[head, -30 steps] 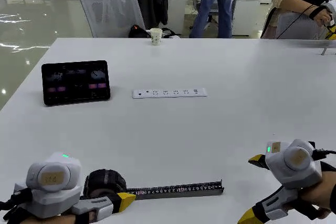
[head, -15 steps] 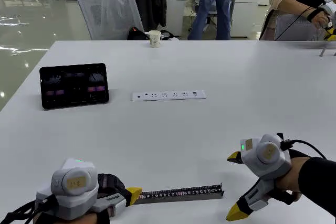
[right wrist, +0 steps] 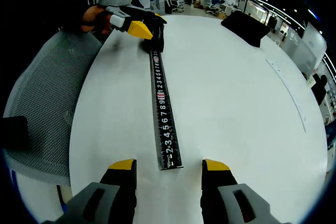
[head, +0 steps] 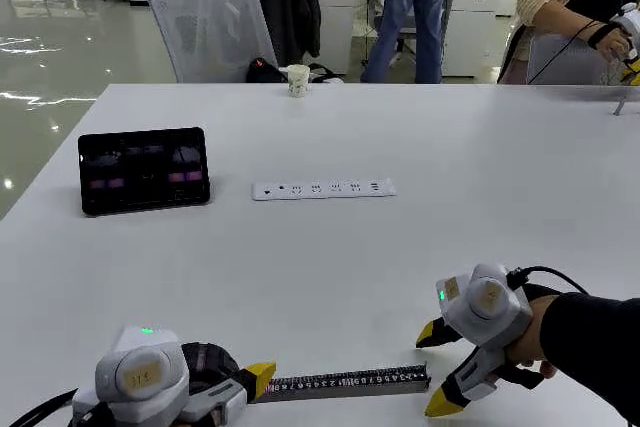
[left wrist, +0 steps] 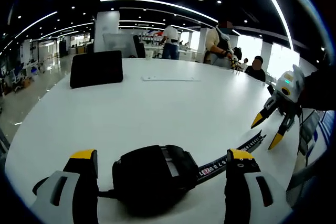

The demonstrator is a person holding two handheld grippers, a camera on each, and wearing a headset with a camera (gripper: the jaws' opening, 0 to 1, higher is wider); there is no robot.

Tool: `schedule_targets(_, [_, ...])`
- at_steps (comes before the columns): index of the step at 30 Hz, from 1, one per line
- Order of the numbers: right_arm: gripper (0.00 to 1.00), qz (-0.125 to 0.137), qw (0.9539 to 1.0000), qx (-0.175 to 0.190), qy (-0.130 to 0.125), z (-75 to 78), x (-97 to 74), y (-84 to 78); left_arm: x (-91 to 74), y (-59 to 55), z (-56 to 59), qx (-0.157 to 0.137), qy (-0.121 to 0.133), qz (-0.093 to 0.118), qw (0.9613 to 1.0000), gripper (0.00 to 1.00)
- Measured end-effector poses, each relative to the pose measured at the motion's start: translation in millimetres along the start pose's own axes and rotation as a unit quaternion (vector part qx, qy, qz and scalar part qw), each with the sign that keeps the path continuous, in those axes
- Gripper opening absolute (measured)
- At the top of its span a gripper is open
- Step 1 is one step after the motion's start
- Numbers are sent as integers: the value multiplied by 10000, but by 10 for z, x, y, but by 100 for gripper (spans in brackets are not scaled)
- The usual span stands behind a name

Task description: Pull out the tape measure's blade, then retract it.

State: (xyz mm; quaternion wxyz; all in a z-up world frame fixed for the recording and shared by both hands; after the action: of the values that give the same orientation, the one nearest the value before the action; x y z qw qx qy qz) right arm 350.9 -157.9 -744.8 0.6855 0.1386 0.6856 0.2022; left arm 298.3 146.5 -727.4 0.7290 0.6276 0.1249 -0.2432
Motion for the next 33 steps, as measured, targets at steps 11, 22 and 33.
schedule_targets(11, [20,-142,9995,-266,23,6,20,23,20,-45,-20,117,201,20,9997,99])
schedule_targets(22, [12,-468,9983,-343,103,9,61,96,18,-101,-35,-314,368,-13,9988,92])
schedule_targets(33, [11,-495,9986,-84,193,49,66,95,7,-98,-27,-495,627,-56,9968,66])
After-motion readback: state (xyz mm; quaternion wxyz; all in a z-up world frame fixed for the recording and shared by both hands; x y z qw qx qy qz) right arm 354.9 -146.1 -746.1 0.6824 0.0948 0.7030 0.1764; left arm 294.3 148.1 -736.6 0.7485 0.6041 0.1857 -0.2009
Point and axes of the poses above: the centre of the closed fingertips' face, and the gripper's own axes: x roughly forward along the fingers, z roughly to its right, y roughly out of its top, the point moved 7 cm from there along -x, roughly backward along the fingers, and after that the axes turned 5 degrees about -x, right-handed, at the moved point
